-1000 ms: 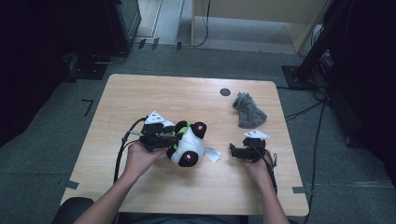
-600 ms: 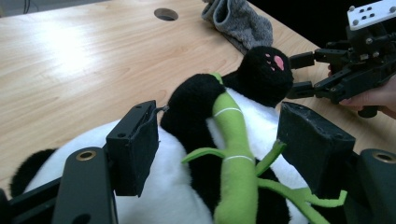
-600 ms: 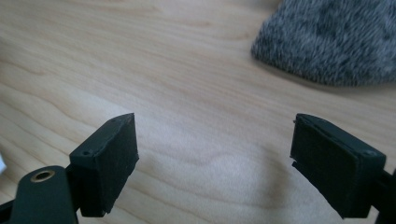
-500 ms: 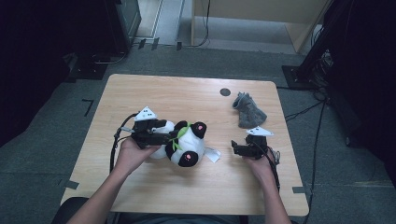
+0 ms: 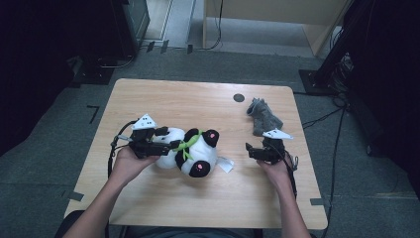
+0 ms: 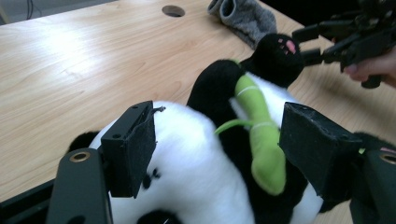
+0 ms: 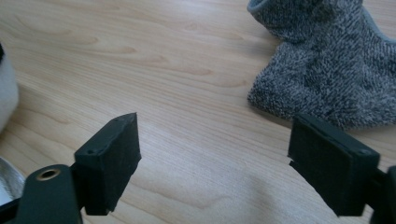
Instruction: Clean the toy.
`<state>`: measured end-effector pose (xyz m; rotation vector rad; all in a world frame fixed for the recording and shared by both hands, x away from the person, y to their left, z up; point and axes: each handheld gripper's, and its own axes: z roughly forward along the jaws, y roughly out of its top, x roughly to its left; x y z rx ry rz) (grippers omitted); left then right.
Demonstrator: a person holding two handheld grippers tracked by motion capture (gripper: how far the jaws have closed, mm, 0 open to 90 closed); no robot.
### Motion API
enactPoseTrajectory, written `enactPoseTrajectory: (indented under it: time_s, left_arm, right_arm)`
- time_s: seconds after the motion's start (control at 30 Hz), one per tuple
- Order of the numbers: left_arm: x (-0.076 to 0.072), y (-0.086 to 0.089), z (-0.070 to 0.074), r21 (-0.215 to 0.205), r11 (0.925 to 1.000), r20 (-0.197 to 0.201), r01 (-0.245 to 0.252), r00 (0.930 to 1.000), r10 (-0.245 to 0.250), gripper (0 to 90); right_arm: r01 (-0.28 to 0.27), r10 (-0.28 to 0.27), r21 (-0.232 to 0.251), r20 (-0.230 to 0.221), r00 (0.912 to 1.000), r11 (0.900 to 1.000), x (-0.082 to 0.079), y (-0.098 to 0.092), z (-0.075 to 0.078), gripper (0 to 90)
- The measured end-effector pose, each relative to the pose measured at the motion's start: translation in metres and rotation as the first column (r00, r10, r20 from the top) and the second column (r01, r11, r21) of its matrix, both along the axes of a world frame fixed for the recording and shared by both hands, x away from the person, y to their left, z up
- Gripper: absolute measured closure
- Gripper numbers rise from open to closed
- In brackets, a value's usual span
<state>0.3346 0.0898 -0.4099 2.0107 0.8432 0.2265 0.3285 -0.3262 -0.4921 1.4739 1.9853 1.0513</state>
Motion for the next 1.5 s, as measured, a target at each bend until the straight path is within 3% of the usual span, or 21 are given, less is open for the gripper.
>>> enactPoseTrajectory:
  time_s: [0.1,0.2,0.33,0.47,0.57,0.87,0.97,1.03,1.23,1.37,1.5]
  left_arm:
    - [-0.002,0.007,-0.001,-0.012,0.9999,0.005,-0.011,0.9999,0.011,27.1]
    - [-0.003,0.015,-0.002,-0.017,0.9997,0.012,-0.015,0.9998,0.015,27.1]
    - [-0.005,0.024,-0.005,-0.009,0.9998,0.014,-0.02,0.9997,0.02,27.1]
    - [-0.005,0.033,-0.009,-0.025,0.9993,-0.003,-0.028,0.9996,0.028,27.0]
    - [-0.005,0.037,-0.013,-0.025,0.9992,-0.008,-0.03,0.9995,0.03,27.0]
    - [-0.008,0.047,-0.023,-0.013,0.9993,-0.026,-0.034,0.9991,0.034,26.4]
    - [-0.01,0.049,-0.027,-0.017,0.9994,-0.03,-0.031,0.9991,0.031,26.4]
    - [-0.011,0.05,-0.029,-0.023,0.9992,-0.038,-0.033,0.9988,0.032,26.3]
    - [-0.016,0.056,-0.036,-0.026,0.9987,-0.03,-0.045,0.9986,0.044,25.1]
    - [-0.016,0.06,-0.041,-0.048,0.9976,-0.042,-0.051,0.9979,0.049,24.8]
    - [-0.016,0.056,-0.045,-0.042,0.9983,-0.042,-0.039,0.9984,0.037,24.1]
  right_arm:
    - [-0.014,0.014,-0.013,-0.018,0.9997,1.0,0.004,0.001,0.004,21.5]
    - [0.014,-0.014,-0.01,-0.011,0.9998,1.0,0.01,-0.001,0.009,21.5]
    - [0.04,-0.041,-0.034,-0.035,0.9985,0.999,0.018,-0.004,0.008,21.5]
    - [0.05,-0.05,-0.019,-0.002,0.9987,0.999,0.023,-0.008,0.012,21.5]
    - [0.07,-0.07,0.002,-0.008,0.9975,0.998,0.031,-0.013,0.016,23.2]
    - [0.107,-0.106,-0.027,0.035,0.9937,0.994,0.051,-0.022,0.019,27.7]
    - [0.107,-0.107,0.005,0.03,0.9938,0.994,0.061,-0.026,0.019,29.5]
    - [0.113,-0.113,0.01,0.041,0.9928,0.994,0.067,-0.027,0.018,29.7]
    - [0.136,-0.134,-0.045,0.046,0.9899,0.99,0.084,-0.03,0.011,31.1]
    - [0.151,-0.15,-0.051,0.032,0.9882,0.987,0.091,-0.036,0.003,34.1]
    - [0.151,-0.151,-0.035,-0.014,0.9884,0.988,0.098,-0.04,-0.009,39.7]
